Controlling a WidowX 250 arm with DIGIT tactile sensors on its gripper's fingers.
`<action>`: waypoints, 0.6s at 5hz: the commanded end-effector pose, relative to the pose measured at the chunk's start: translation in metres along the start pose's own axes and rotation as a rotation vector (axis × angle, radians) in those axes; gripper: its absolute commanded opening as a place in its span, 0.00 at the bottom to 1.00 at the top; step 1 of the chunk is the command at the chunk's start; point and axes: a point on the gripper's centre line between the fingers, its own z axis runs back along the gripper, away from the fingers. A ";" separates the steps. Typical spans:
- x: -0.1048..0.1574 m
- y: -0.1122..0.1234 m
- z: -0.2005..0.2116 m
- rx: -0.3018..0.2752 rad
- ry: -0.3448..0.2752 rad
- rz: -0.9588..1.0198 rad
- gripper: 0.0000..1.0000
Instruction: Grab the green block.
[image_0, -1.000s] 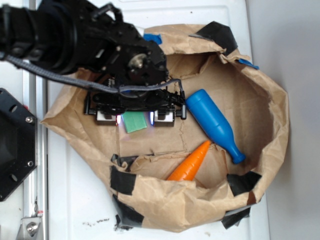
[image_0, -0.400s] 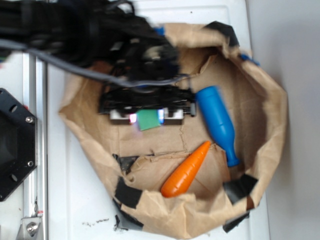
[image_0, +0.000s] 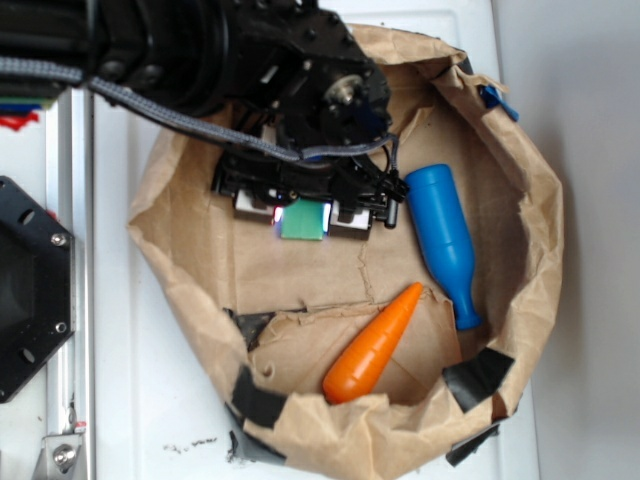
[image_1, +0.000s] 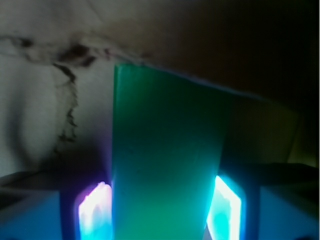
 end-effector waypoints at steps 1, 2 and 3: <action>-0.013 -0.005 0.056 -0.040 -0.074 -0.293 0.00; -0.024 -0.009 0.071 0.014 -0.103 -0.458 0.00; -0.038 -0.013 0.073 0.062 -0.127 -0.587 0.00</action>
